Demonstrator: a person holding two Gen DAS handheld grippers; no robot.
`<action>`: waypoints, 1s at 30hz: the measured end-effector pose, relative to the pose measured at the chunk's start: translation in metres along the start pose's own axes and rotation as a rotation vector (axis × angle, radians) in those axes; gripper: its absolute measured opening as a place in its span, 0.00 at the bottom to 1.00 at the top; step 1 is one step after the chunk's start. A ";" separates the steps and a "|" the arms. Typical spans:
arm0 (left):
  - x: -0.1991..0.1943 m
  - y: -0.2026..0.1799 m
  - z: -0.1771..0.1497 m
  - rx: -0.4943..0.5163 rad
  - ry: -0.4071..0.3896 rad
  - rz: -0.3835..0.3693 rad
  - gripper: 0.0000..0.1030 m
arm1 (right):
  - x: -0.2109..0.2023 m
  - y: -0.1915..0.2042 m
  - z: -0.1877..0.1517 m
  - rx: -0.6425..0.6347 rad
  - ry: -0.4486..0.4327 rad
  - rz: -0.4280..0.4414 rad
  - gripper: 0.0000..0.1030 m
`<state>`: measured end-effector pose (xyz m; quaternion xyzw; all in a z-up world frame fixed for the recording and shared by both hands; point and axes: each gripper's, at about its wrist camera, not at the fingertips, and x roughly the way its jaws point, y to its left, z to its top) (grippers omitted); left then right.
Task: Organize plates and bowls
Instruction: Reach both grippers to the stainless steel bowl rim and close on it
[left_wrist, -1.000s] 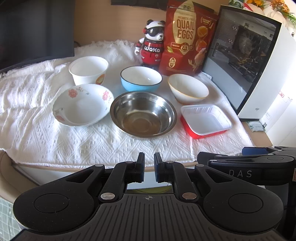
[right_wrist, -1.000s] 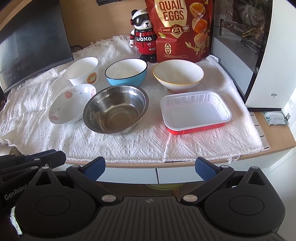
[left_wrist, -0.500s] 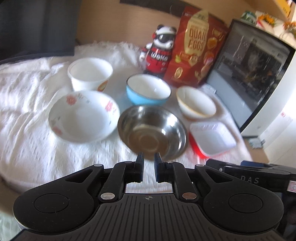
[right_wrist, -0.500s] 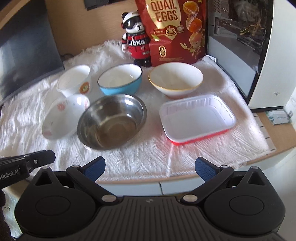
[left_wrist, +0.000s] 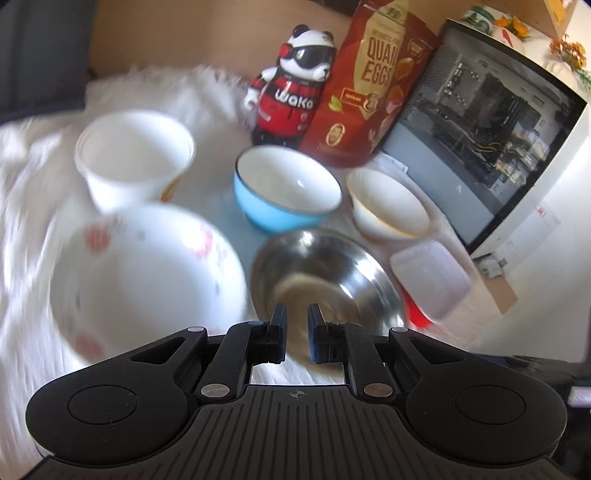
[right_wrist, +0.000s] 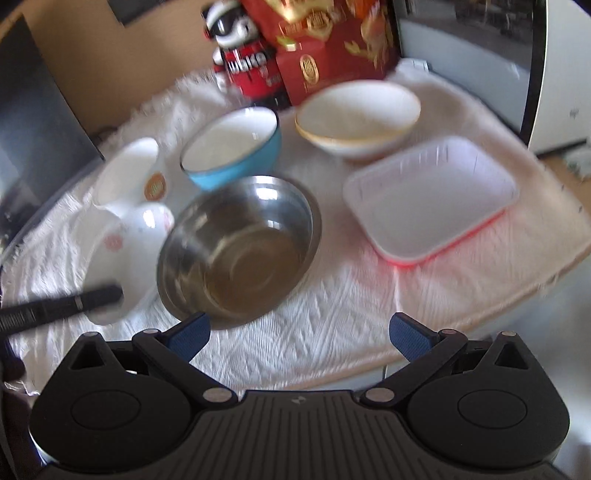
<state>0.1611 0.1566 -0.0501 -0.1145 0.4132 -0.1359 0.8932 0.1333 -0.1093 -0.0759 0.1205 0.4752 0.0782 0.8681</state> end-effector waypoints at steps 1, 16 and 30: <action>0.007 0.003 0.007 0.005 0.001 0.016 0.12 | 0.002 0.003 -0.002 -0.001 -0.008 -0.012 1.00; 0.083 0.001 0.043 0.017 0.095 0.227 0.13 | 0.070 -0.006 0.059 -0.134 0.128 0.203 0.63; 0.081 -0.011 0.025 -0.042 0.176 0.085 0.27 | 0.084 -0.015 0.063 -0.146 0.208 0.246 0.47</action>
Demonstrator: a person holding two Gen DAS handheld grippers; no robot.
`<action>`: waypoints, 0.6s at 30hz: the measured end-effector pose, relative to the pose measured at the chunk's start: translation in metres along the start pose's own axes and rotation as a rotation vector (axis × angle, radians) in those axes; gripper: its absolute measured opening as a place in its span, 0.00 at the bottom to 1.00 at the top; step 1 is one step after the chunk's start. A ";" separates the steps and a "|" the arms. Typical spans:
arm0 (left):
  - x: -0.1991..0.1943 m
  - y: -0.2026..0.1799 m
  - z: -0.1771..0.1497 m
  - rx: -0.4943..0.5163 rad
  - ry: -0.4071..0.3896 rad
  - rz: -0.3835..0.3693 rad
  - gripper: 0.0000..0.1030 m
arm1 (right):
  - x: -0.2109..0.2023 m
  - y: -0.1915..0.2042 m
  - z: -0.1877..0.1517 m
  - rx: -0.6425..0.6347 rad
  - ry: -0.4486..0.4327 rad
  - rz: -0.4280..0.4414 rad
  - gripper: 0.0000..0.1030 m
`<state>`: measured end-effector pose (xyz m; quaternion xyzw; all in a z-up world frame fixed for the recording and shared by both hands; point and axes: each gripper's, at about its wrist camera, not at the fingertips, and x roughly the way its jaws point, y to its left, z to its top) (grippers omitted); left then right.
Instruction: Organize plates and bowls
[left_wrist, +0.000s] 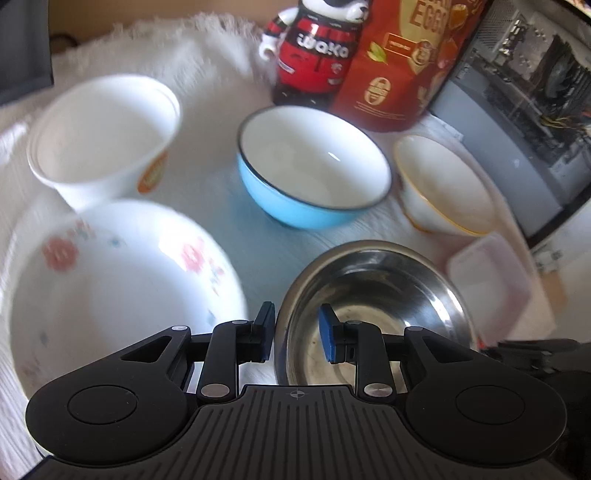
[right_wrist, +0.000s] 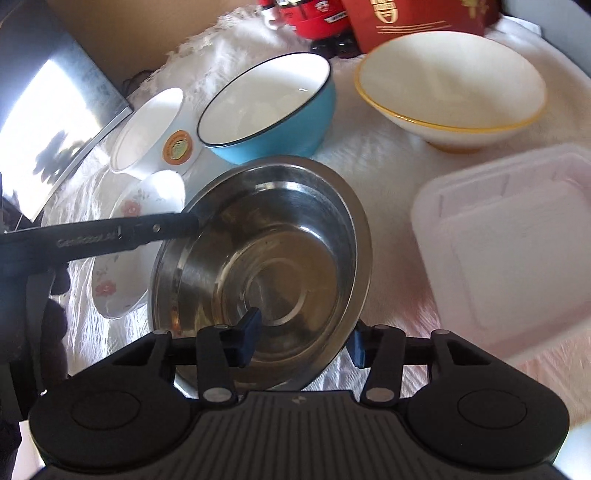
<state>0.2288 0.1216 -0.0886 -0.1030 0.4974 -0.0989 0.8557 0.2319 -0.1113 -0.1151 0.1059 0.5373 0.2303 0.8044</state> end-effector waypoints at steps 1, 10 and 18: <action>-0.002 -0.003 -0.004 0.005 0.005 -0.017 0.27 | -0.002 -0.002 -0.002 0.003 -0.003 -0.011 0.47; 0.000 -0.009 -0.022 -0.044 0.053 -0.083 0.25 | -0.008 -0.020 -0.014 0.071 -0.008 -0.090 0.52; 0.000 -0.007 -0.017 -0.046 0.036 -0.086 0.25 | -0.011 -0.028 -0.019 0.111 -0.033 -0.052 0.66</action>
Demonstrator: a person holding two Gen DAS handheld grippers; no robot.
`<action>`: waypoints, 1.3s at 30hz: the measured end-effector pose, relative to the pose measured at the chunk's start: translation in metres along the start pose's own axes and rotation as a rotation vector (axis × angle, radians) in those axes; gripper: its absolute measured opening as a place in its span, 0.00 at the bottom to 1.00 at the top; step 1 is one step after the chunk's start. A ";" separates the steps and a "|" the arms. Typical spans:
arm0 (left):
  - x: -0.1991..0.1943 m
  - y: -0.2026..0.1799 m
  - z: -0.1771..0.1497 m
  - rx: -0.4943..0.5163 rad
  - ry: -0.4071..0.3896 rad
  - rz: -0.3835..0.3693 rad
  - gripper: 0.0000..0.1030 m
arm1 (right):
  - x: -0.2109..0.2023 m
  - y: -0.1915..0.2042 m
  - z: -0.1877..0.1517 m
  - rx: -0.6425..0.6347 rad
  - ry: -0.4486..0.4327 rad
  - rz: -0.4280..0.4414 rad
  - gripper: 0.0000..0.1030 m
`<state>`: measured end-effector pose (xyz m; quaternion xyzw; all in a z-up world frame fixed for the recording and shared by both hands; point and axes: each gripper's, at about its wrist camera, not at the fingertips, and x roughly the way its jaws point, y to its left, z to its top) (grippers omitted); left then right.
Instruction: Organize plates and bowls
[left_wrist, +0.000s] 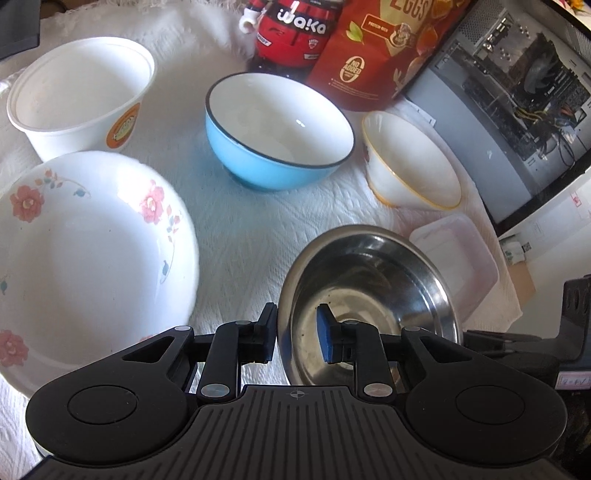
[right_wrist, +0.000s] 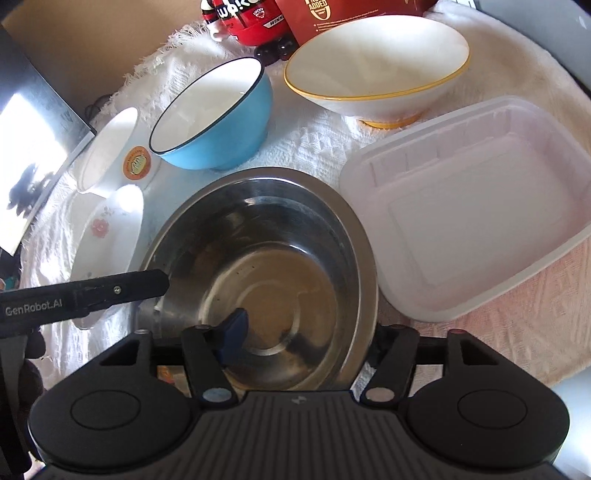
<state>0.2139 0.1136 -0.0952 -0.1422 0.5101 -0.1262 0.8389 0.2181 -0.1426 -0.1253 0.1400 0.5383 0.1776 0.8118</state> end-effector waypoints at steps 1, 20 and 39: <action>-0.001 0.000 0.001 0.000 -0.002 -0.001 0.25 | 0.001 0.001 0.001 -0.009 0.003 0.006 0.70; -0.004 0.001 0.002 -0.013 -0.021 0.054 0.22 | 0.013 0.023 0.011 -0.089 0.072 -0.016 0.77; -0.077 0.025 0.000 -0.149 -0.145 0.202 0.22 | -0.020 0.065 0.014 -0.268 -0.048 -0.021 0.41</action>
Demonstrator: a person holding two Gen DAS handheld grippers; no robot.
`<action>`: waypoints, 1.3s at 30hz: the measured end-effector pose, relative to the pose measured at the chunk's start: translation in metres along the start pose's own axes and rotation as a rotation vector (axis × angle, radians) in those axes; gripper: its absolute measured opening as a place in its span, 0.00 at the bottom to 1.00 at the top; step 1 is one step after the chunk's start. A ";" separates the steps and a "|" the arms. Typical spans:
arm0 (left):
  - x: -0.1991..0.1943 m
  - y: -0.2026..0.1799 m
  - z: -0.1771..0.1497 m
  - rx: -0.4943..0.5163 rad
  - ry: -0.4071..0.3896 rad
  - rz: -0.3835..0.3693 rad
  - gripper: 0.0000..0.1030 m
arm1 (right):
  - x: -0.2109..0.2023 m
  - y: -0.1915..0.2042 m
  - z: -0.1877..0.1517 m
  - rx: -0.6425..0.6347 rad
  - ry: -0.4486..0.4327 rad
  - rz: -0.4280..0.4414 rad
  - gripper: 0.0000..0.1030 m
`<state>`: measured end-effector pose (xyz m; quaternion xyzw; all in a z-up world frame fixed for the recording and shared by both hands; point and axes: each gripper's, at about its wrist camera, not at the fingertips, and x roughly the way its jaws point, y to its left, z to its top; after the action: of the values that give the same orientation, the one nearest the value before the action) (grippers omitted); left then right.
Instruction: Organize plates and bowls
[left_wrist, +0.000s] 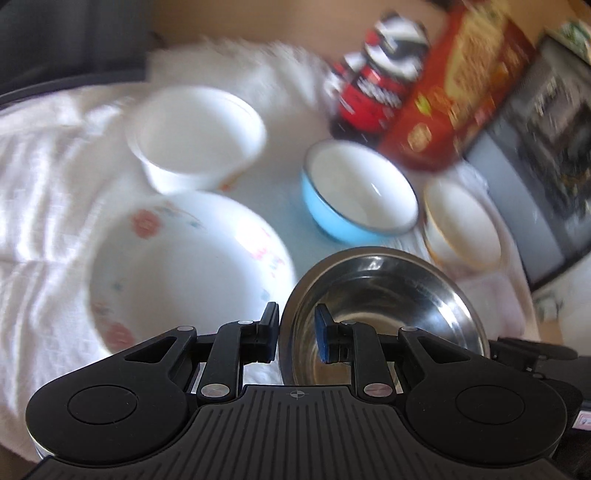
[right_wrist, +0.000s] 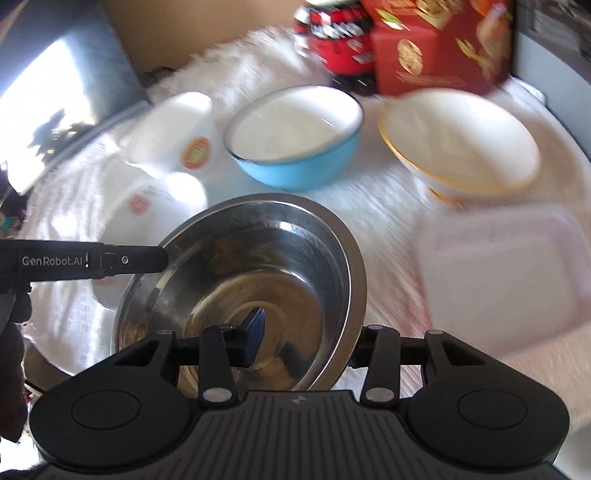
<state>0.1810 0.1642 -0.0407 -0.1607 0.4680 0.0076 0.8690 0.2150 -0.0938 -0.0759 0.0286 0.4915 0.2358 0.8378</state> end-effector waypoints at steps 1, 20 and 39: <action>-0.005 0.006 0.001 -0.021 -0.016 0.009 0.22 | -0.001 0.006 0.004 -0.016 -0.011 0.014 0.41; -0.009 0.090 -0.006 -0.212 -0.057 0.180 0.22 | 0.075 0.108 0.050 -0.273 0.028 0.084 0.41; 0.009 0.115 0.021 -0.204 -0.070 0.143 0.21 | 0.120 0.116 0.079 -0.289 0.075 0.100 0.41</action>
<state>0.1844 0.2783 -0.0685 -0.2141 0.4445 0.1228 0.8611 0.2872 0.0746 -0.1002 -0.0765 0.4816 0.3463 0.8014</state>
